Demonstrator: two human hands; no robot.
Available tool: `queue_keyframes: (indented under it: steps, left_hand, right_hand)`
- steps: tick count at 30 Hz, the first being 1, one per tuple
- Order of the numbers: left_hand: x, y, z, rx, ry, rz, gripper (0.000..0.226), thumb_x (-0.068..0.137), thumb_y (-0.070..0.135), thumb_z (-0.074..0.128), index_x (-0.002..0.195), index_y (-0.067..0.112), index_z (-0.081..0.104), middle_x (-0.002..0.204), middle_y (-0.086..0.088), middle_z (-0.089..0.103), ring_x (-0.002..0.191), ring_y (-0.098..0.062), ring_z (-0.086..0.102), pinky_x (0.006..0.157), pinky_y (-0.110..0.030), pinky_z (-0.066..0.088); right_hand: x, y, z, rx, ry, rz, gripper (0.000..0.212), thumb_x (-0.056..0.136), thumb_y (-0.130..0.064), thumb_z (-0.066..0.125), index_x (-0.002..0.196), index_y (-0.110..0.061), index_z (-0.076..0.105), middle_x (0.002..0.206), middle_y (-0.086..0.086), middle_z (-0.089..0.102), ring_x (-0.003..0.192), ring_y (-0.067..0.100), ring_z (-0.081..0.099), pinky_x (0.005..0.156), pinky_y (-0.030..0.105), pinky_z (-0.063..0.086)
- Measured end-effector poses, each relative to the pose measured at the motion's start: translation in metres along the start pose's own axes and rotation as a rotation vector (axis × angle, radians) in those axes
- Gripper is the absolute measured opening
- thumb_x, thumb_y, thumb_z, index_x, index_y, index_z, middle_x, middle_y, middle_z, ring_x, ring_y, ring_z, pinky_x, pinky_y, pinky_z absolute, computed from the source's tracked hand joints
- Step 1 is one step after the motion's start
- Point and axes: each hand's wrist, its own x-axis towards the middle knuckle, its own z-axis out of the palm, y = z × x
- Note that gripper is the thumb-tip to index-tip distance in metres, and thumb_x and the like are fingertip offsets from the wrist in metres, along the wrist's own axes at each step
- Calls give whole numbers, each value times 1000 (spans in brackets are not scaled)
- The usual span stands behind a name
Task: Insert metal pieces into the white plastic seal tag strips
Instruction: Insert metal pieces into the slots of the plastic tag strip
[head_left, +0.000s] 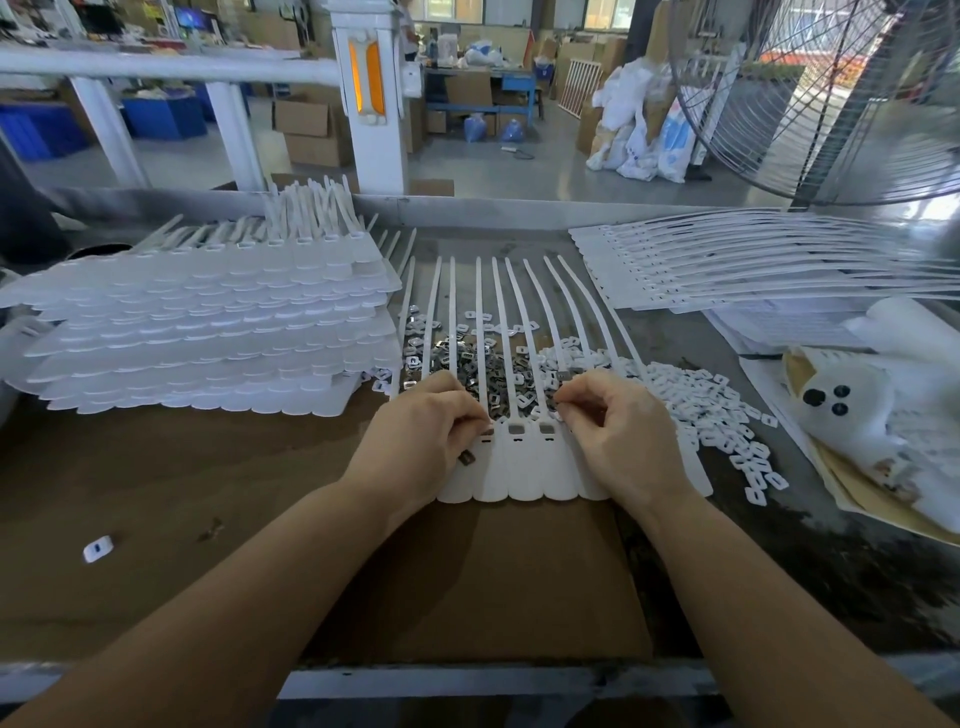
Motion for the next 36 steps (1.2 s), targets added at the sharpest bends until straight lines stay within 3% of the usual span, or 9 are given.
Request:
queue_keyframes:
  steps: [2,5,13,19,24,29,36]
  left_hand:
    - [-1,0,2,-27,55,-26,16,92,21,56,99,16,70,86,20,43,74,1,44,71,3,33]
    - [1,-1,3,-102,97,-88,12,91,20,57,93,16,69,83,21,45,73,3,47,69,0,35]
    - [4,-4,3,-180,100,-148,6,90,23,59,89,23,66,79,22,50,74,6,49,66,0,36]
    - [5,-7,5,-263,57,-212,7,89,25,60,91,26,67,85,18,57,81,0,54,74,-15,43]
    - [7,-4,3,-352,10,-275,9,89,31,59,89,28,67,80,14,63,77,-4,58,69,-23,48]
    - [8,-2,-1,-392,-37,-273,17,91,31,56,90,20,69,73,9,63,65,-1,55,58,-18,40]
    - [7,1,-4,-418,-29,-299,24,92,30,54,89,15,72,78,2,68,75,-10,61,68,-27,46]
  right_hand:
    - [0,0,0,-1,1,0,12,84,-7,64,90,-16,71,82,-11,64,80,7,62,75,10,46]
    - [0,0,-1,-9,7,-4,12,84,-7,64,89,-15,71,82,-7,67,78,9,63,75,18,49]
    - [-1,-2,0,-49,19,-57,11,84,-4,63,88,-11,70,84,-1,68,78,12,61,73,22,49]
    - [-4,-12,2,-265,63,-245,10,82,-1,63,86,-7,70,86,5,68,85,25,62,80,38,46]
    - [4,-31,3,-163,-70,-354,15,78,-2,69,91,-8,71,87,3,68,87,20,59,81,35,47]
    - [9,-42,11,-133,-172,-346,18,76,-12,73,93,-11,69,87,1,66,89,18,56,79,33,45]
    - [9,-44,17,-266,-172,-491,10,87,-9,59,90,-3,66,81,10,67,79,27,59,69,42,47]
